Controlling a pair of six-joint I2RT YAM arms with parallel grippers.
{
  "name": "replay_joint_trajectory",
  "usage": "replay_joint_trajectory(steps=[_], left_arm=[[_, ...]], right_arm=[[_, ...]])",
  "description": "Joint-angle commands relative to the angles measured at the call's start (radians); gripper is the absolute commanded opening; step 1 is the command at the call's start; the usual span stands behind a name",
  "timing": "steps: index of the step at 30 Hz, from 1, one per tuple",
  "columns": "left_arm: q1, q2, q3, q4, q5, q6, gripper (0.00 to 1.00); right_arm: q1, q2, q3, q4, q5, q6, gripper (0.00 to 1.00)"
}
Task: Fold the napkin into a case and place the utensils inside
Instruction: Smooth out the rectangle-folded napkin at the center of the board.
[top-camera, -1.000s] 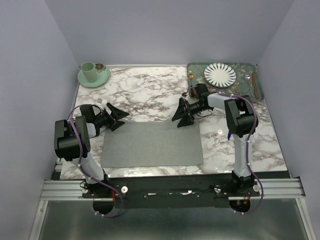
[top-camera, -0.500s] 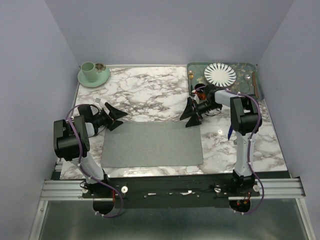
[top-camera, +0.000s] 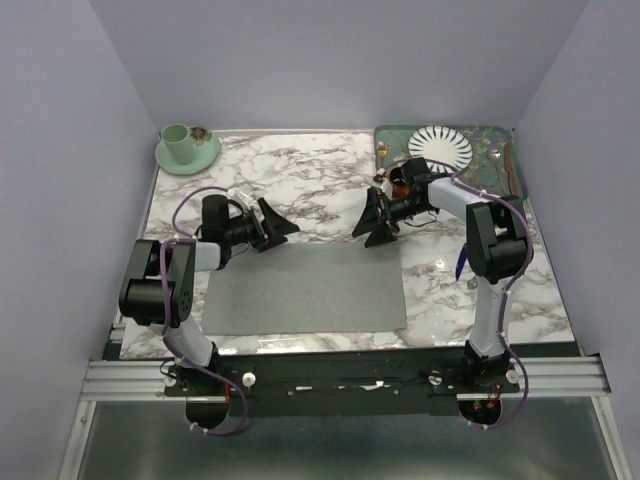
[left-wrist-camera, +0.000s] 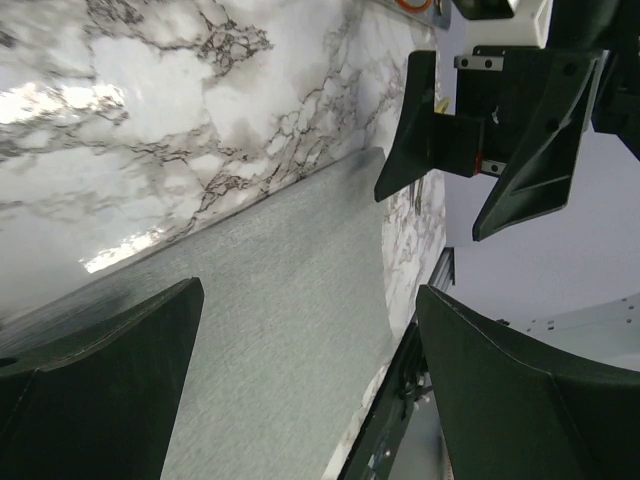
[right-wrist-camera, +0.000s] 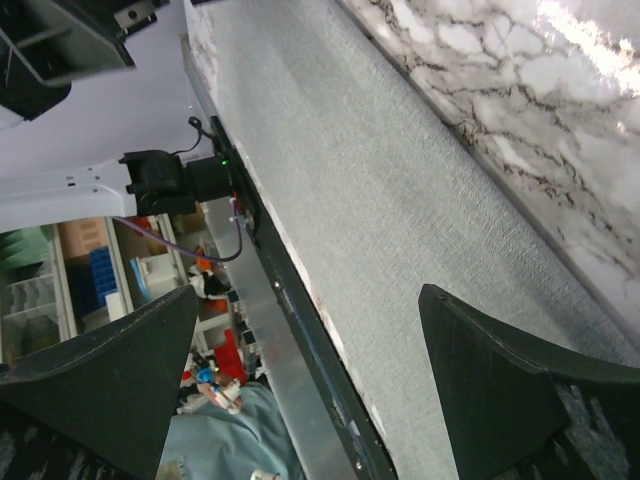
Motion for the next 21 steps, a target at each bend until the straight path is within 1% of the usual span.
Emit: replay_joint_trajectory(steps=[1,4,6,9,12,16,17,19,20,21], left_arm=[[-0.076,0.115,0.046,0.094,-0.097,-0.098,0.99],[-0.076,0.183,0.075,0.078,-0.11,-0.114,0.99],[-0.053,0.209,0.077,0.061,-0.11,-0.106,0.99],[-0.019,0.204,0.063,0.031,-0.09,-0.085,0.99],[0.039,0.189,0.038,-0.012,-0.073,-0.039,0.99],[0.154,0.194,0.021,-0.05,-0.003,0.018,0.99],[0.203,0.194,0.024,-0.063,0.01,0.049,0.99],[0.244,0.2,0.03,-0.104,0.046,0.084,0.99],[0.29,0.2,0.038,-0.124,0.057,0.128,0.99],[0.309,0.2,0.043,-0.165,0.066,0.154,0.99]], right_arm=[[0.0,0.06,0.009,0.033,0.108,0.031,1.0],[0.0,0.097,0.013,0.013,0.151,0.028,1.0],[0.0,0.109,0.015,0.004,0.192,0.024,1.0],[-0.003,0.117,0.012,-0.015,0.246,0.022,1.0],[-0.004,0.129,0.016,-0.033,0.274,0.03,1.0],[-0.007,0.137,0.021,-0.049,0.311,0.03,1.0],[-0.009,0.137,0.021,-0.05,0.312,0.027,1.0],[-0.012,0.137,0.021,-0.053,0.321,0.025,1.0],[-0.013,0.137,0.021,-0.055,0.323,0.024,1.0],[-0.016,0.139,0.022,-0.056,0.323,0.022,1.0]])
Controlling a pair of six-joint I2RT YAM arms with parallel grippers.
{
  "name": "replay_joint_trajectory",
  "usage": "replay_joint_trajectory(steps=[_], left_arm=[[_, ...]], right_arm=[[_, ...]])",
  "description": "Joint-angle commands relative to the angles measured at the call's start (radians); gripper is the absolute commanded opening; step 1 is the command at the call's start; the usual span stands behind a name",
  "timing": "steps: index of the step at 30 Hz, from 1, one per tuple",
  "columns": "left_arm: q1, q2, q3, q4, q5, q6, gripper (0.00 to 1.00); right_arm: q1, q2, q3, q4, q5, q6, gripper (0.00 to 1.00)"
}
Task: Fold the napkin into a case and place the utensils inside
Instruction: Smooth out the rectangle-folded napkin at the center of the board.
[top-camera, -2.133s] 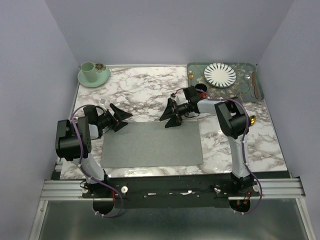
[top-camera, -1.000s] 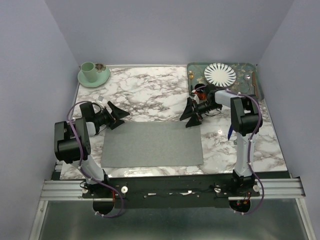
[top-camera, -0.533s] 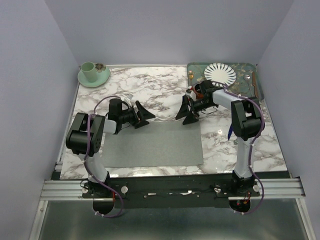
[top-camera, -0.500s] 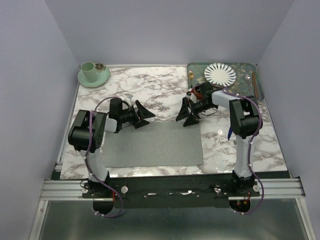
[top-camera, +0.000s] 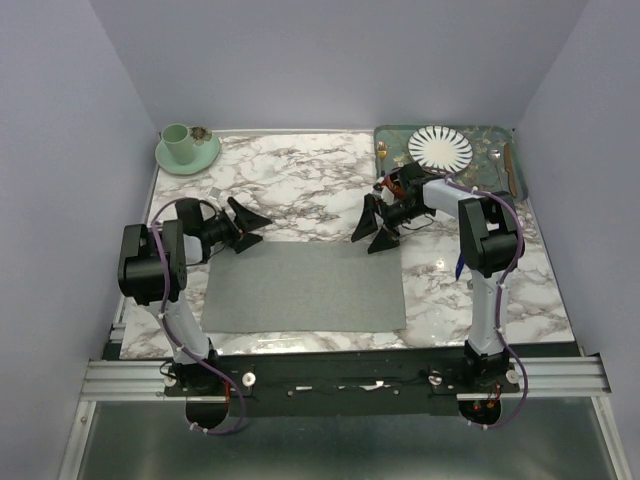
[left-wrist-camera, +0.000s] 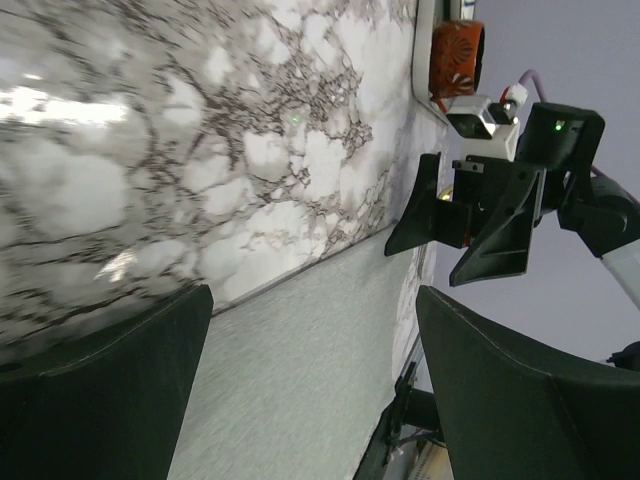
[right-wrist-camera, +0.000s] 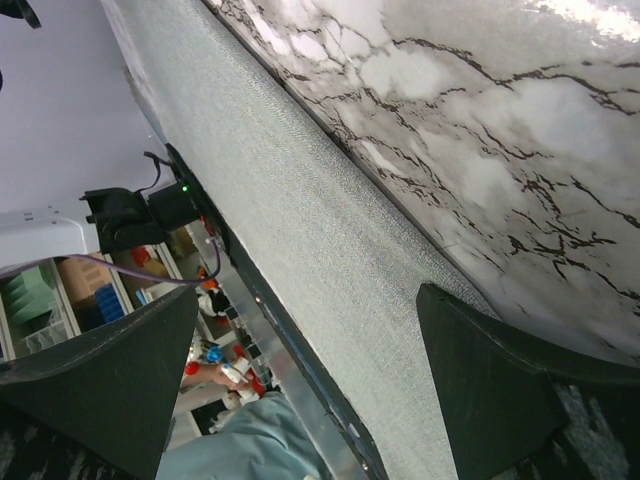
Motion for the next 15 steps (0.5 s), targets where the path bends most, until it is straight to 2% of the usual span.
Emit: replay_joint_trajectory(steps=[1,7,10,15], left_arm=[[0.131,0.015,-0.006,-0.21,0.027,0.201,0.99],[0.263,0.032,0.053,-0.393,0.074,0.391,0.99],[0.303,0.034,0.079,-0.422,0.101,0.422,0.99],[0.28,-0.081,0.092,-0.424,0.17,0.42,0.99]], right_arm=[[-0.017,0.055,-0.002,-0.036,0.19,-0.036,1.0],[-0.02,0.063,0.016,-0.048,0.193,-0.04,1.0],[-0.022,0.064,0.033,-0.051,0.176,-0.048,1.0],[0.013,0.009,0.081,-0.05,0.056,-0.063,1.0]])
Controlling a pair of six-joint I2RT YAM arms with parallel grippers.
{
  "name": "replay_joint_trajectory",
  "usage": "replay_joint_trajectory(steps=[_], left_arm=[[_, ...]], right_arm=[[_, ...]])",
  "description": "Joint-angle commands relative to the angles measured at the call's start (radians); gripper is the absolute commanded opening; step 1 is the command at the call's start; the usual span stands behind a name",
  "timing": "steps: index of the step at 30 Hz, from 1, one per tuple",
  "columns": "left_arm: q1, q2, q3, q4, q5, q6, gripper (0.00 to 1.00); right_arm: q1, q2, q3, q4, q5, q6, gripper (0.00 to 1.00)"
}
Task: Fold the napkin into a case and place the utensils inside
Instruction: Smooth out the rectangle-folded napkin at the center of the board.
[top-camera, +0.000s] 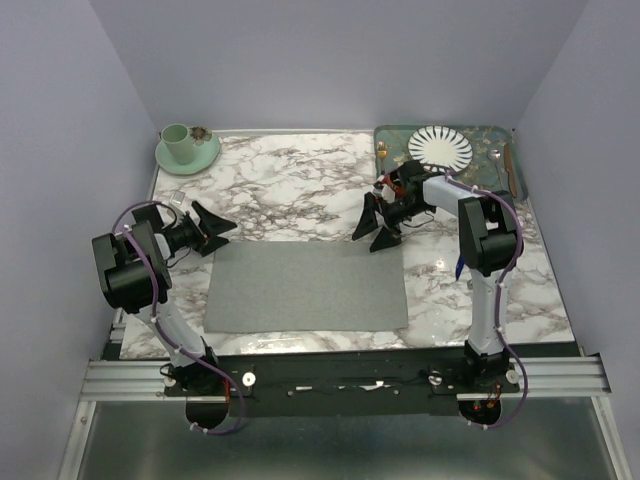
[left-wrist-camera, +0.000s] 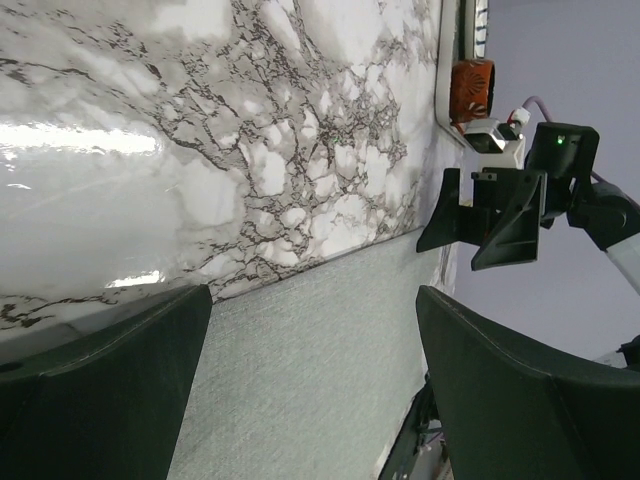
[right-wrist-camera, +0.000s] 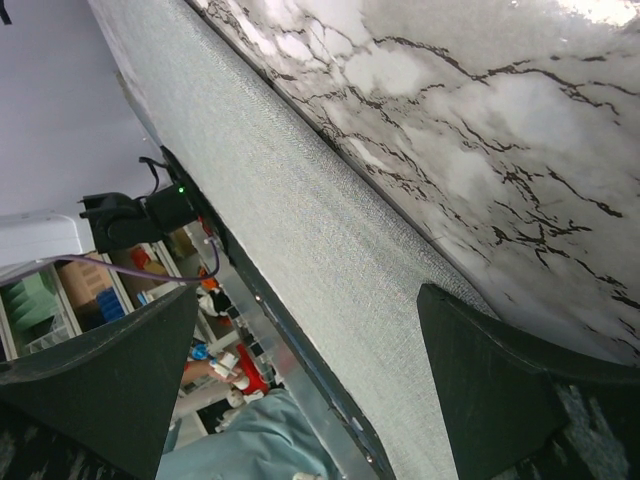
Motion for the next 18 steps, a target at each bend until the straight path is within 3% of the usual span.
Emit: replay_joint_trajectory(steps=[1,9,15,18], left_arm=[[-0.016,-0.097,-0.005,-0.099,0.015,0.081,0.99],[-0.145,-0.238,-0.107,0.022,-0.02,-0.061,0.99],[-0.208,-0.147,-0.177,0.197,-0.084,-0.175,0.99],[-0.206,-0.087,-0.168,0.21,-0.101,-0.181,0.99]], right_arm=[[0.027,-0.018,0.044,0.016,-0.027,-0.049,1.0],[0.178,-0.091,0.066,0.264,-0.185,0.145,1.0],[0.295,0.016,0.109,0.562,-0.25,0.426,1.0],[0.33,0.086,0.142,0.678,-0.262,0.53,1.0]])
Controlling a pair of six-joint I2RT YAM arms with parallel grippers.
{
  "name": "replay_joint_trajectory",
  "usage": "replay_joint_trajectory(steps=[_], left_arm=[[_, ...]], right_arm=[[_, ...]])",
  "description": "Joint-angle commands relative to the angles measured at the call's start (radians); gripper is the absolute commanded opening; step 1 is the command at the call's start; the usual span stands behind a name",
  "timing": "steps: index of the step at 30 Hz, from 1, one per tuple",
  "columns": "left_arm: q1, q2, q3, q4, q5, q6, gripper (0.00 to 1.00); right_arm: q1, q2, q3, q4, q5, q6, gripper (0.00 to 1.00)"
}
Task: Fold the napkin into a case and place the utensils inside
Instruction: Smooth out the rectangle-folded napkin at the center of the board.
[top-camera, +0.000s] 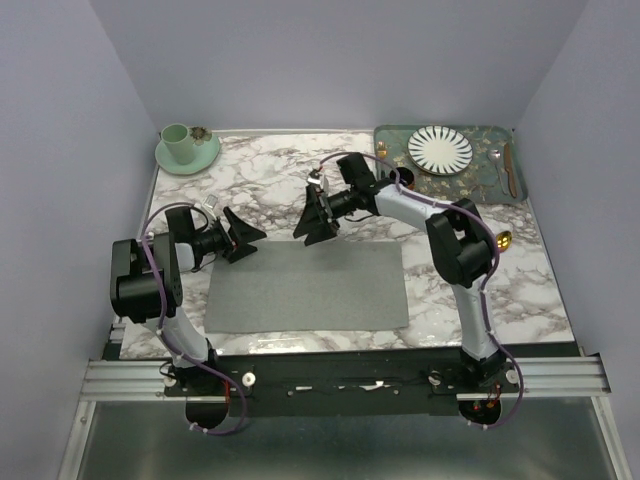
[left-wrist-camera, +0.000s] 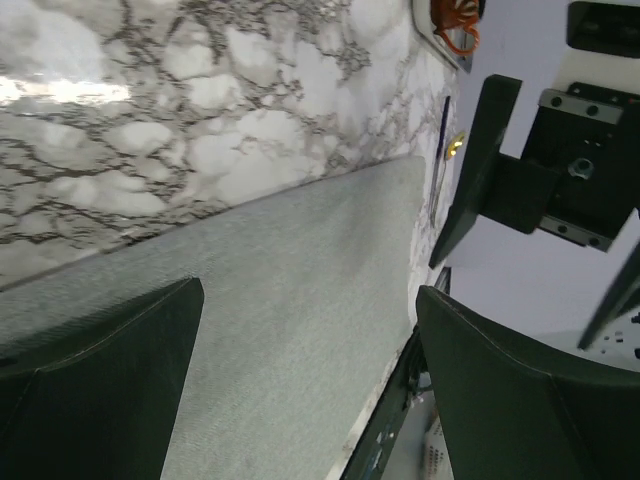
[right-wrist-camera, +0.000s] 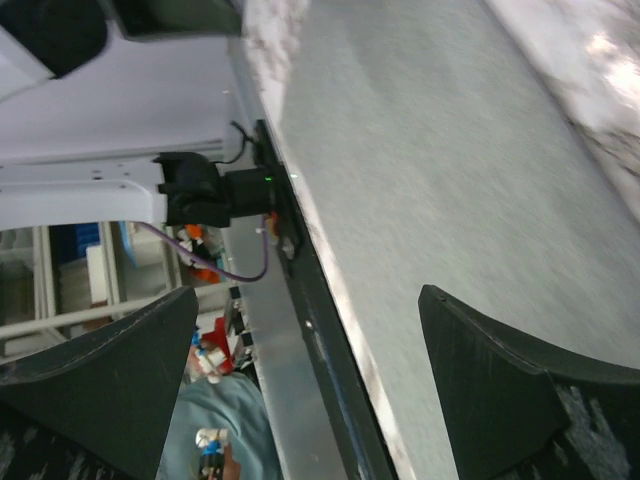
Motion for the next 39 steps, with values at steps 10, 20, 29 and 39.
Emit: replay_joint_trajectory(steps=[10,20,29,39], left_arm=[[0.023,0.169,0.022,0.036,-0.132,-0.017,0.99],[0.065,0.174,0.056,-0.057,-0.141,0.039,0.99],[0.114,0.178,0.075,-0.119,-0.146,0.076,0.99],[0.159,0.166,0.116,-0.194,-0.134,0.148,0.99]], right_arm=[[0.038,0.229,-0.003,0.324,-0.011,0.266,1.0],[-0.039,0.192,-0.102,0.151,0.02,0.051,1.0],[-0.135,0.129,-0.175,0.005,-0.035,-0.101,1.0],[-0.25,0.114,-0.073,-0.402,-0.071,-0.482,1.0]])
